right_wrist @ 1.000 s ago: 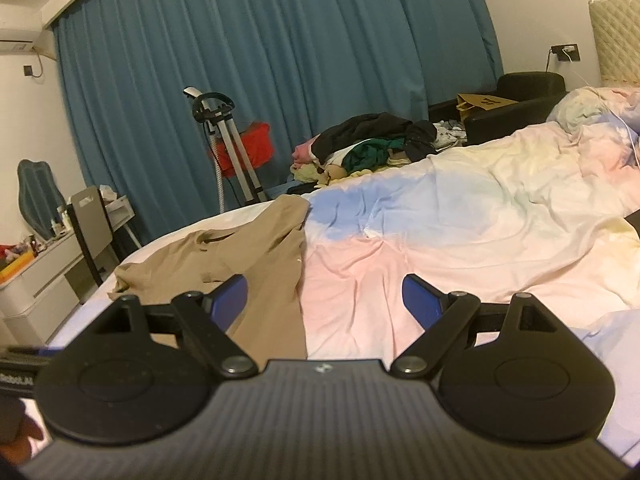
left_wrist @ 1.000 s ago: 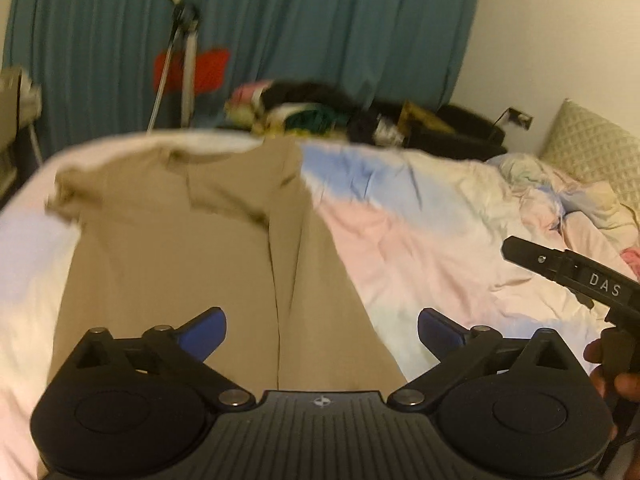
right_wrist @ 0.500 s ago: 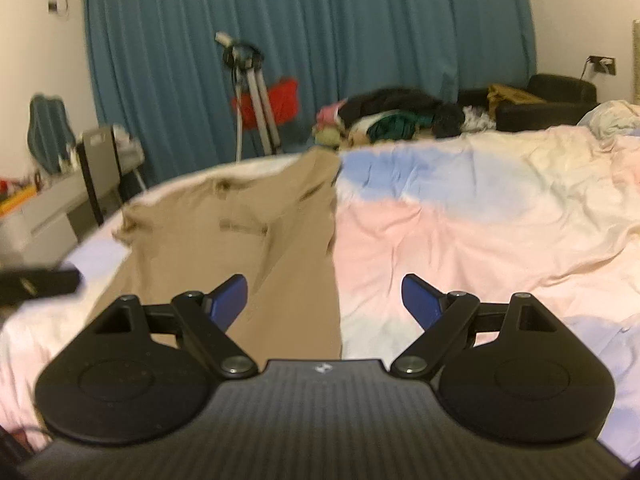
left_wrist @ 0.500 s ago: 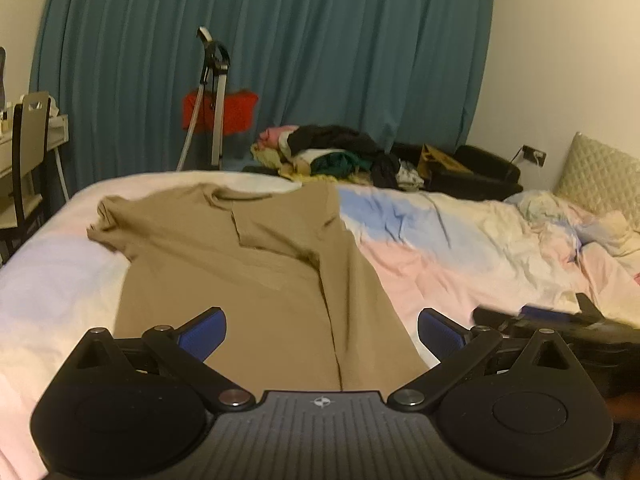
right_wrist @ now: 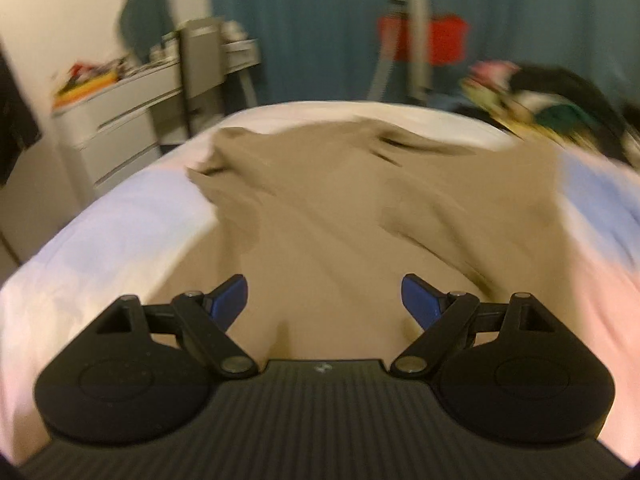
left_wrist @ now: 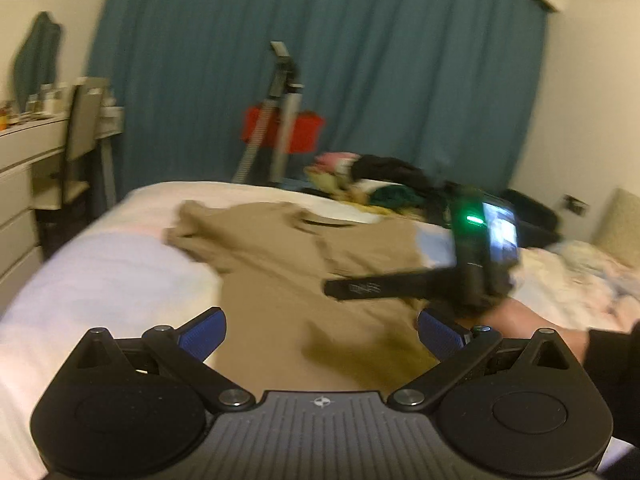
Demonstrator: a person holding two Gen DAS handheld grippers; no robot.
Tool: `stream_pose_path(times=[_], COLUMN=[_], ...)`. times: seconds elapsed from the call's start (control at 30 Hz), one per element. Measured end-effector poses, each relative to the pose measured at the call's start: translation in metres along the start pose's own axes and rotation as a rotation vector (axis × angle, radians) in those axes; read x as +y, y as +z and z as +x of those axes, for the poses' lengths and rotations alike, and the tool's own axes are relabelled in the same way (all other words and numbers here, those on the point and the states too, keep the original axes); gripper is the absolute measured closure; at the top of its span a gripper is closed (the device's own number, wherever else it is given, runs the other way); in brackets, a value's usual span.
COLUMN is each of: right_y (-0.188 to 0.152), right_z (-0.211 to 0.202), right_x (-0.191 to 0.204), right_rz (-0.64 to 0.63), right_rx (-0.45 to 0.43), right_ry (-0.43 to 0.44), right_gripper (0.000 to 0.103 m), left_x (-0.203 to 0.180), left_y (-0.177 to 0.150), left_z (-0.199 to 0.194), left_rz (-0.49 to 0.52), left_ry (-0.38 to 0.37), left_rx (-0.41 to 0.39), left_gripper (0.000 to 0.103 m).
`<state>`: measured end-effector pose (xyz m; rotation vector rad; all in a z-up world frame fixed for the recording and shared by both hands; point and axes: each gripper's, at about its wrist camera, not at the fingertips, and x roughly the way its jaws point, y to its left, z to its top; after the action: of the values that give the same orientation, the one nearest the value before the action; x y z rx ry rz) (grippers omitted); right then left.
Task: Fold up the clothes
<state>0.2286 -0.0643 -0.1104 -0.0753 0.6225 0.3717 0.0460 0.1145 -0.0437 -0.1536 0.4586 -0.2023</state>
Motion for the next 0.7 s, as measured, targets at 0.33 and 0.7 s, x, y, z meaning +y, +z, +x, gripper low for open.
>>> stream_pose_path(times=[0.33, 0.7], right_y=[0.059, 0.109], right_z=[0.177, 0.171], right_x=[0.104, 0.071], right_rz=[-0.204, -0.049], right_rx=[-0.024, -0.208], right_ry=[0.034, -0.05], right_gripper=[0.018, 0.091], left_x=[0.053, 0.062], left_y=[0.0, -0.001], left_z=[0.054, 0.077], left_rz=[-0.148, -0.184], left_ry=[0.155, 0.17], left_rx=[0.01, 0.047], left_gripper=[0.0, 0.0])
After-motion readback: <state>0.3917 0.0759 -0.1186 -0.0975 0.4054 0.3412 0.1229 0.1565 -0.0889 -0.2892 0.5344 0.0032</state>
